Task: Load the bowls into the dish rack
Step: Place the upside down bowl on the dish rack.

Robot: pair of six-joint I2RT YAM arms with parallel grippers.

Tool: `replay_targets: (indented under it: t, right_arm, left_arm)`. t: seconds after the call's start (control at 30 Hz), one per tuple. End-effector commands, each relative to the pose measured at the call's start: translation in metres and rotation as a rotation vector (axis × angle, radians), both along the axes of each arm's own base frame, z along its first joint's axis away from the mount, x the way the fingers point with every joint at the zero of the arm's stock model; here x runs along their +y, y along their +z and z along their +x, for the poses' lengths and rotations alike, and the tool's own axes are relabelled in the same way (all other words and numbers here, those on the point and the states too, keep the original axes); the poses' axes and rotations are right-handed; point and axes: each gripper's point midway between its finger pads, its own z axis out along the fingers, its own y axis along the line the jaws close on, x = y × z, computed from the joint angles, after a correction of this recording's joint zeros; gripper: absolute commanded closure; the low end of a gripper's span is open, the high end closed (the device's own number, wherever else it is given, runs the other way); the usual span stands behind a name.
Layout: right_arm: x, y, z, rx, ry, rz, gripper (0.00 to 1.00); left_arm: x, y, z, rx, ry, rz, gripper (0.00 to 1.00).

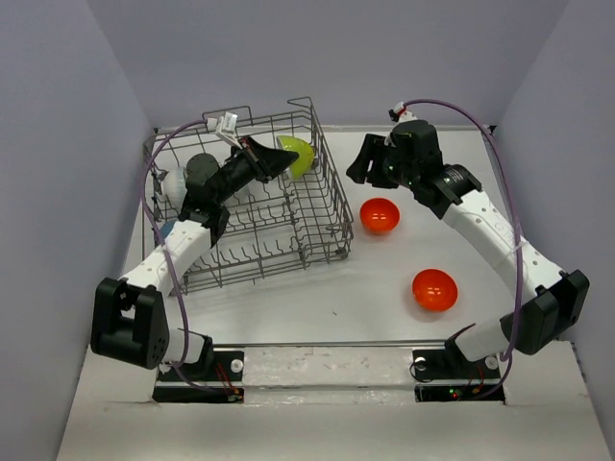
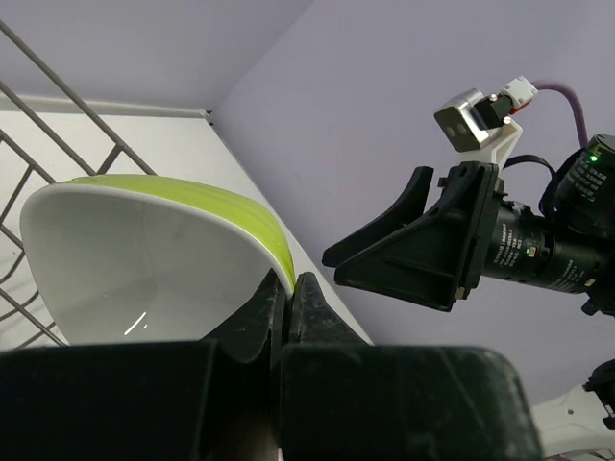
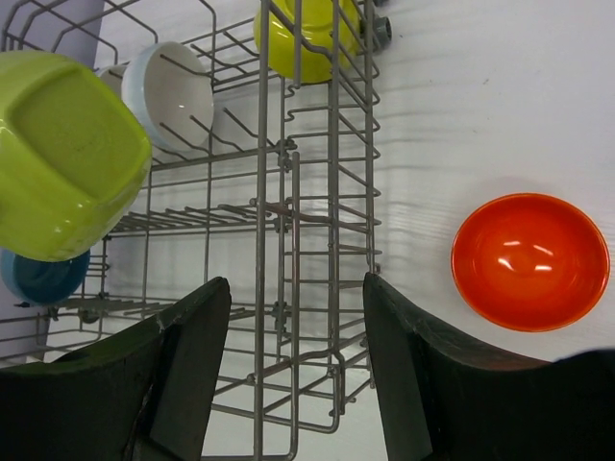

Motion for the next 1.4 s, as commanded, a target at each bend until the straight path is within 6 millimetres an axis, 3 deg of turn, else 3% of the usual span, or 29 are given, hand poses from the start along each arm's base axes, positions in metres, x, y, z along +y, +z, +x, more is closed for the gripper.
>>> replay_targets:
  t: [0.0, 0.43, 0.87, 1.07, 1.37]
  right_arm:
    - [0.017, 0.012, 0.005, -0.07, 0.037, 0.001, 0.37]
    - [0.048, -0.015, -0.008, -0.029, 0.104, -0.047, 0.41]
    - [0.051, -0.035, -0.009, 0.0, 0.098, -0.084, 0.5]
    - [0.056, -0.04, -0.009, 0.004, 0.105, -0.091, 0.52]
    - [0.062, -0.046, -0.009, 0.015, 0.116, -0.099, 0.64]
  left_arm:
    - [0.0, 0.02, -0.005, -0.1, -0.064, -0.086, 1.0]
    - [0.002, -0.026, 0.024, -0.004, -0.055, -0.107, 1.0]
    - [-0.005, -0.065, 0.056, 0.063, -0.044, -0.066, 1.0]
    - [-0.009, -0.072, 0.063, 0.063, -0.057, -0.053, 1.0]
    - [-0.014, -0.079, 0.072, 0.065, -0.074, -0.059, 1.0]
